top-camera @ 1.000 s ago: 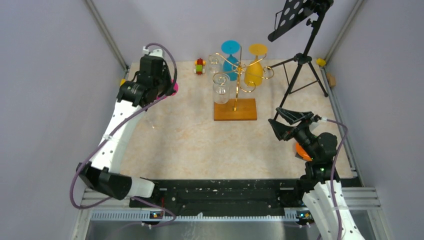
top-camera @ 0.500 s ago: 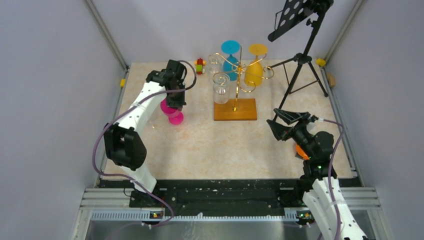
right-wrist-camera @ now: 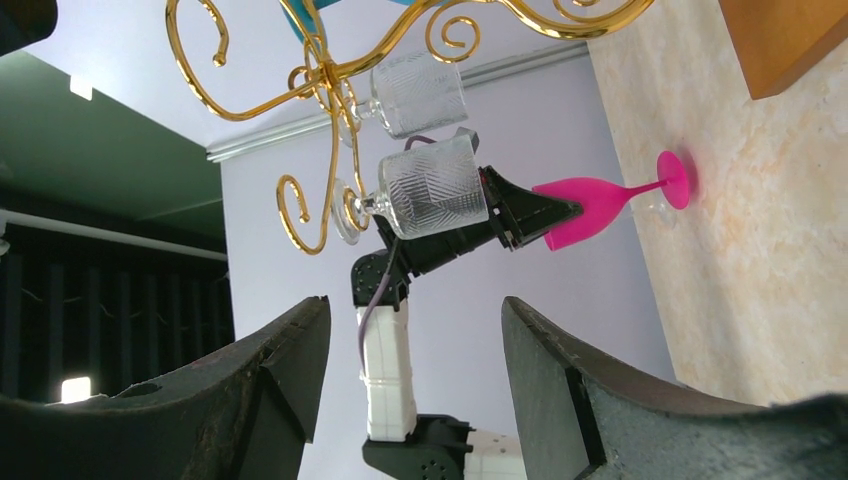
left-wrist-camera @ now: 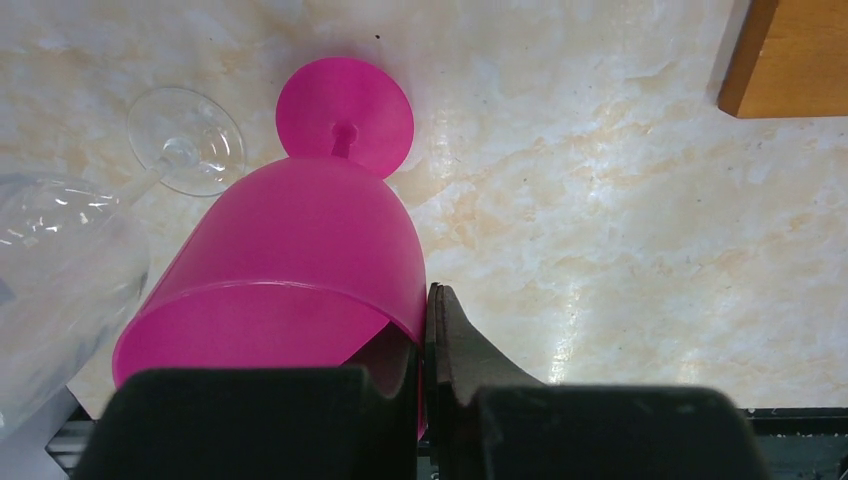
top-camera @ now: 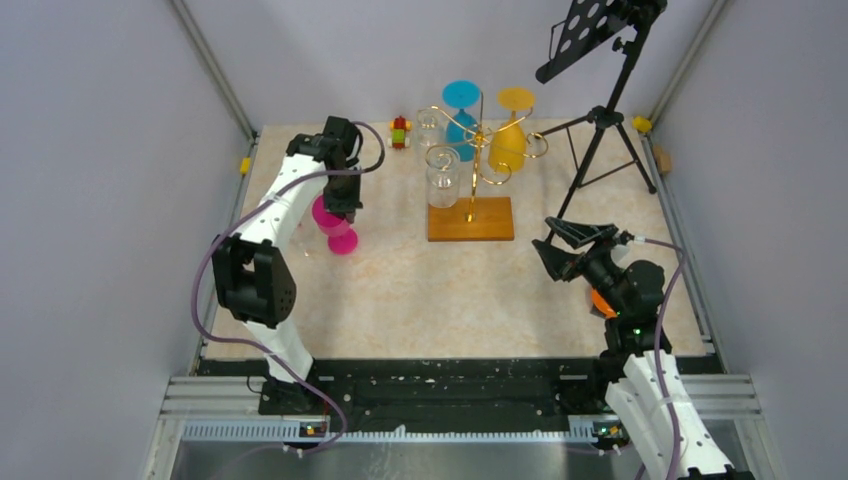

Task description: Take the wine glass off the wine glass rack

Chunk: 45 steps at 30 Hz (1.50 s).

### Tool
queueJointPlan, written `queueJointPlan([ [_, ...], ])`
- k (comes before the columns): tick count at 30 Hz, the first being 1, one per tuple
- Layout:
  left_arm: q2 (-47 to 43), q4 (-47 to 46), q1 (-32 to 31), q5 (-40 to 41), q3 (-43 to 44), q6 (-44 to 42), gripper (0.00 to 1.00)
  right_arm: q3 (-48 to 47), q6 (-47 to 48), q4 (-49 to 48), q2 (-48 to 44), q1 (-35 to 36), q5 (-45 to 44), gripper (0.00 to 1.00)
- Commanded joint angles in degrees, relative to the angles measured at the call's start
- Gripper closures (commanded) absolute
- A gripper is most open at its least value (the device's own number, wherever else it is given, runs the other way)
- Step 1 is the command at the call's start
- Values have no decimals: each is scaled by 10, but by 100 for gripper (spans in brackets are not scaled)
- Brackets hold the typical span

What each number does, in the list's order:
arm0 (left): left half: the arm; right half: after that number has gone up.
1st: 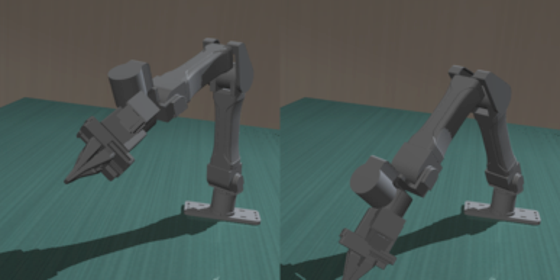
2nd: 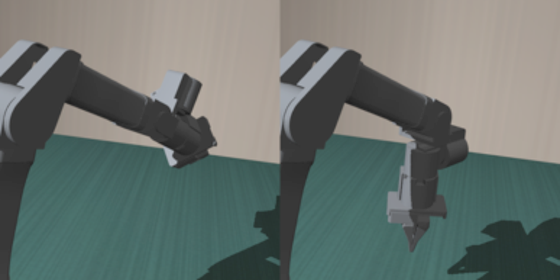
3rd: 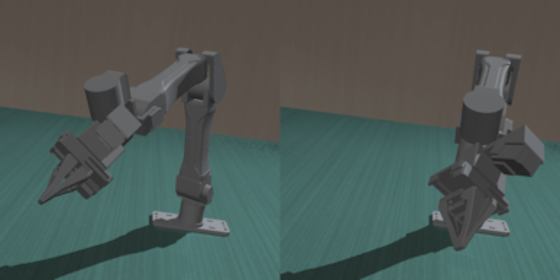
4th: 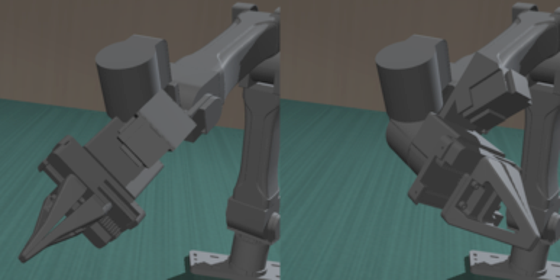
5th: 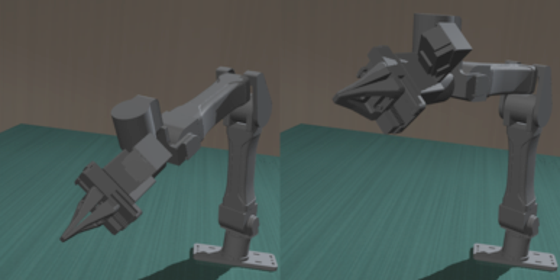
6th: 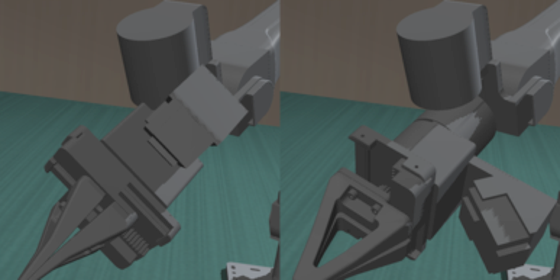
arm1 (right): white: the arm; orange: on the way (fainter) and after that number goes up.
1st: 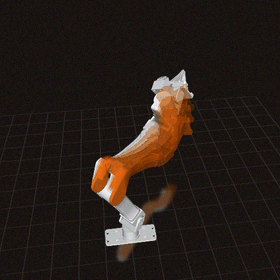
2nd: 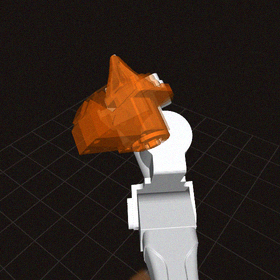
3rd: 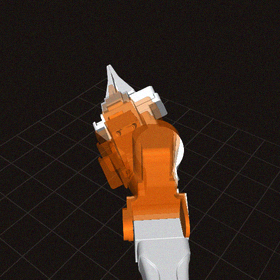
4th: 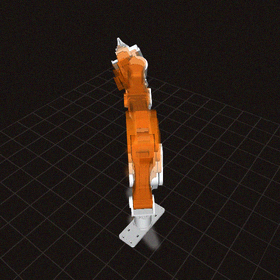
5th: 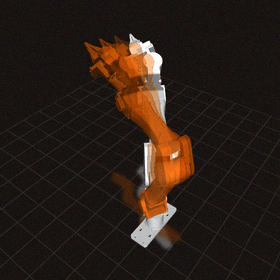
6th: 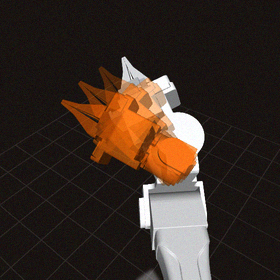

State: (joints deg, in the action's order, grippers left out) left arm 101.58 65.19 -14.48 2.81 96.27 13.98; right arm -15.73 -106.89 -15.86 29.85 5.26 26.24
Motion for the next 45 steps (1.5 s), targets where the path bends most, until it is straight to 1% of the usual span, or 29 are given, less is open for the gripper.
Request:
queueJointPlan([
  [1, 13, 20, 9, 13, 37, -19, 100, -9, 17, -15, 2, 2, 4, 36],
  [3, 16, 21, 14, 12, 39, -22, 100, -7, 19, -13, -1, 3, 1, 36],
  [5, 20, 24, 17, 21, 38, -25, 96, -4, 18, -14, -4, 2, -1, 35],
  [9, 23, 27, 19, 19, 40, -25, 74, -8, 22, -15, 1, 3, -1, 35],
  [11, 21, 27, 19, 9, 45, -25, 67, -14, 34, -9, 4, 2, 0, 35],
  [13, 17, 31, 19, 11, 55, -22, 61, -32, 64, 21, 4, 3, -3, 34],
  [17, -7, 31, 19, 13, 70, -20, 53, -73, 136, 76, 8, 2, -15, 33],
  [21, -46, 9, 19, -19, 87, -20, 42, -129, 234, 128, 34, 3, -19, 31],
  [22, -72, -12, 19, -60, 88, -22, 17, -150, 293, 70, 51, 3, 14, 30],
  [23, -85, -23, 19, -70, 87, -20, 9, -163, 312, 53, 62, 3, 25, 30],
  [25, -115, -55, 19, -94, 74, -17, 7, -203, 356, 69, 76, 3, 27, 30],
  [28, -175, -136, 19, -146, 19, -2, 5, -256, 415, 95, 102, 3, 21, 30],
  [30, -219, -201, 19, -180, -26, 11, 4, -281, 425, 84, 124, 4, 18, 30],
  [33, -274, -277, 19, -192, -85, 36, 4, -329, 447, 95, 173, 3, 6, 30],
  [36, -318, -332, 19, -208, -138, 50, 2, -411, 504, 152, 242, 4, 4, 30],
  [37, -328, -351, 19, -223, -150, 52, 2, -452, 532, 174, 268, 3, 2, 30],
  [39, -343, -368, 19, -237, -168, 56, 2, -494, 561, 212, 309, 4, -31, 30],
  [40, -349, -373, 19, -241, -176, 59, 2, -503, 573, 216, 327, 3, -51, 30],
  [43, -360, -382, 19, -253, -194, 68, 2, -504, 567, 177, 354, 3, -99, 30],
  [45, -363, -382, 19, -260, -202, 71, 2, -504, 552, 144, 375, 3, -112, 32],
])
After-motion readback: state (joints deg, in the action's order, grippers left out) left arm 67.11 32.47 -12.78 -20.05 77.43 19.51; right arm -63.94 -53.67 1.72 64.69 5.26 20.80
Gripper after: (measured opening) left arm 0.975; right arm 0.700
